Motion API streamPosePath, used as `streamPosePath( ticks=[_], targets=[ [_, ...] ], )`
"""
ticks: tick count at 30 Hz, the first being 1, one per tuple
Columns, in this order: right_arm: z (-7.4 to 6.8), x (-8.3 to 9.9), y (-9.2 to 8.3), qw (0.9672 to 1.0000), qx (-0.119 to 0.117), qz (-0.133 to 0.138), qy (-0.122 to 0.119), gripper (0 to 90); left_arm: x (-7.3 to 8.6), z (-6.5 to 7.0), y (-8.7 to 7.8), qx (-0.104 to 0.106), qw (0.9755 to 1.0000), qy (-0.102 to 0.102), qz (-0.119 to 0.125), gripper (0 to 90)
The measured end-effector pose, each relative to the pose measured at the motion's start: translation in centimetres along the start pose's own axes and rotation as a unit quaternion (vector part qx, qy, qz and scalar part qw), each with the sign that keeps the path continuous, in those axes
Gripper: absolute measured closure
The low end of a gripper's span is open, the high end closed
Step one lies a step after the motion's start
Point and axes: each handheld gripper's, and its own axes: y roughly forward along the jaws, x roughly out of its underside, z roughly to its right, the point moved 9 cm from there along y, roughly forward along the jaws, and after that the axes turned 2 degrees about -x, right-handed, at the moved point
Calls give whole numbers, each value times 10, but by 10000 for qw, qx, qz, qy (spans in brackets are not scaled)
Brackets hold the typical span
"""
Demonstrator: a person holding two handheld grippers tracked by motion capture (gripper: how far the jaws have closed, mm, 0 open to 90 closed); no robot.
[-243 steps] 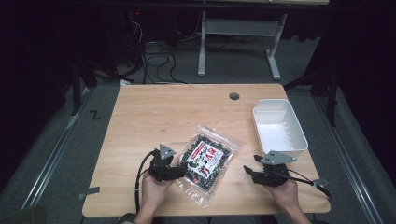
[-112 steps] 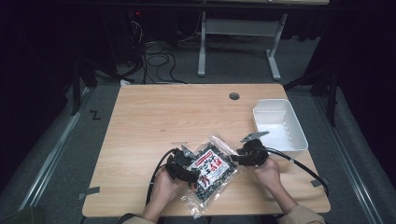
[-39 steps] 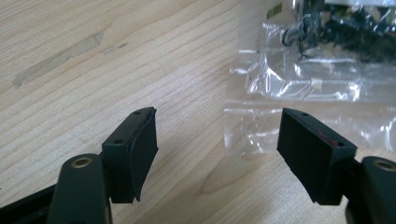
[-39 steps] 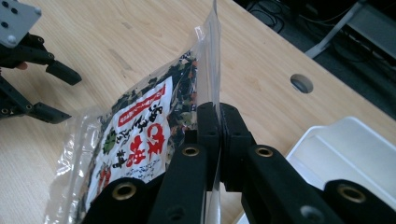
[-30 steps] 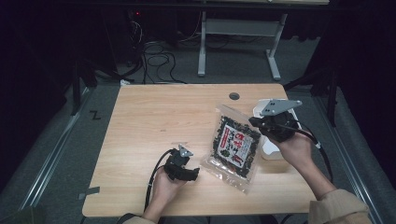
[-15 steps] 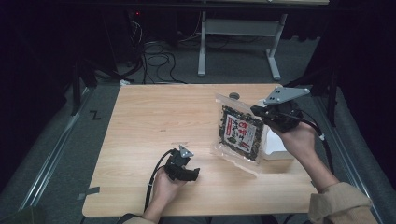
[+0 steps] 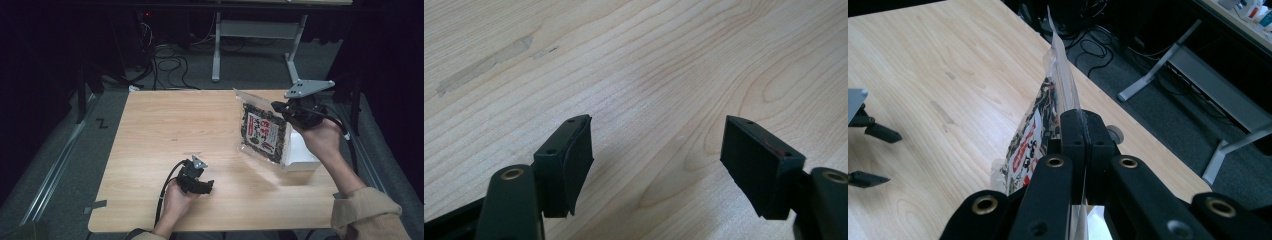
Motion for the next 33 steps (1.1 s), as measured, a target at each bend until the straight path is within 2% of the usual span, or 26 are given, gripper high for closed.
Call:
streamPosePath(
  ticks=[1, 6, 13, 17, 22, 27, 33],
  targets=[
    [3, -3, 0, 10000, -2, 41, 64, 900, 0, 0, 0, -6, 10000, 5, 8, 294],
    [10, -7, -1, 9999, 75, 58, 74, 900, 0, 0, 0, 5, 10000, -33, 17, 294],
    [28, -12, -8, 9991, 344, 118, 219, 900, 0, 0, -1, -4, 10000, 2, 0, 294],
    [43, -11, -12, 9980, 525, 154, 324, 900, 0, 0, 1, -12, 10000, 9, -10, 295],
    [52, -11, -15, 9967, 647, 253, 413, 900, 0, 0, 0, -21, 10000, -16, 24, 295],
    [64, -5, -18, 9951, 827, 214, 502, 900, 0, 0, 0, -7, 10000, 2, -9, 295],
    [75, 7, -22, 9936, 931, 160, 616, 900, 1, 0, 1, -7, 10000, 0, -21, 295]
  ],
)
